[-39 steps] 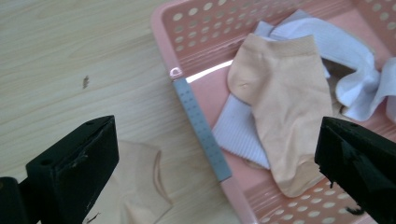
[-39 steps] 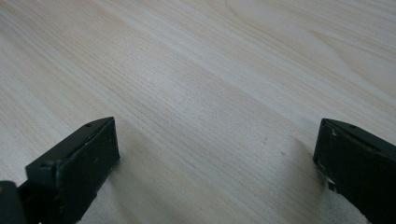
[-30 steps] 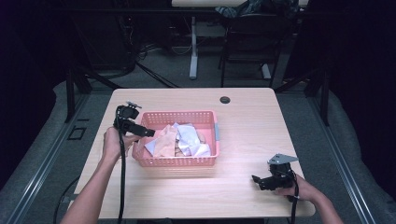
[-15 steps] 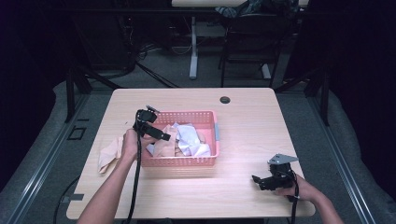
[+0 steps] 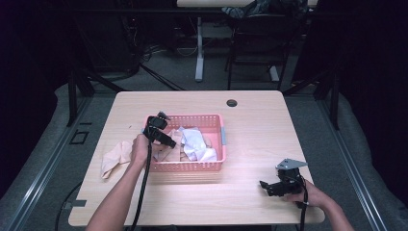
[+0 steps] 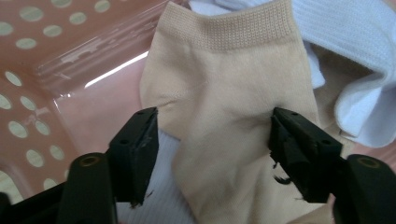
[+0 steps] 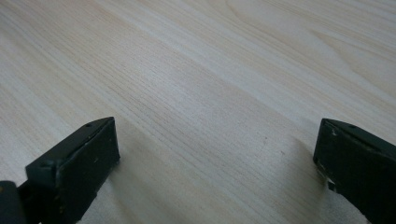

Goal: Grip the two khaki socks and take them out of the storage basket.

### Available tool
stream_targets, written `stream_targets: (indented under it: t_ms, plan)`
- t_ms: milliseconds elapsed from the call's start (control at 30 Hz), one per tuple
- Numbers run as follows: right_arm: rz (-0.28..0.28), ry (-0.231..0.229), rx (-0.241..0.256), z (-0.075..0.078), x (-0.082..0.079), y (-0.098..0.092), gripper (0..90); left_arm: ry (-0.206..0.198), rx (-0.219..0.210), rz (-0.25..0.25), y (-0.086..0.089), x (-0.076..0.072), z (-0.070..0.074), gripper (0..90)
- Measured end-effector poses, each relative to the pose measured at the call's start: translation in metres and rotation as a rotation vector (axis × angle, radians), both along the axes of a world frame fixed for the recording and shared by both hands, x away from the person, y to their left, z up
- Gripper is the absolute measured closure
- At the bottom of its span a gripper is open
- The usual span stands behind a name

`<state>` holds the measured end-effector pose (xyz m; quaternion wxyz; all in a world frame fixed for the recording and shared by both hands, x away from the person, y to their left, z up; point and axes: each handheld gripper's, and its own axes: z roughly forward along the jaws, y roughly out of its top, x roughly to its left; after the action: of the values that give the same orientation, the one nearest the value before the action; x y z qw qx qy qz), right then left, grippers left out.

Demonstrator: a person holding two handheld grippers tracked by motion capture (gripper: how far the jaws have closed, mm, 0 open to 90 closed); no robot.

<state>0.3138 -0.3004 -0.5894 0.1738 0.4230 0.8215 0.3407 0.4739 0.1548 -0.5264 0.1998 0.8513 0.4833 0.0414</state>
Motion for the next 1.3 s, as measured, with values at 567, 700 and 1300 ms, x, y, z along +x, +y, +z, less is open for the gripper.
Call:
stream_targets:
  t_ms: [567,700,1300]
  plan:
    - [0.000,0.000,-0.001,0.000,0.000,0.000,0.0,0.012,0.045,-0.015,-0.001,-0.003,0.000,85.6]
    - [0.002,-0.002,0.001,0.000,0.000,0.000,0.0,-0.023,0.022,-0.027,0.003,-0.009,0.010,85.7]
    - [0.003,-0.002,0.001,0.000,0.000,0.000,0.0,-0.124,-0.031,-0.054,0.022,-0.029,0.062,86.4]
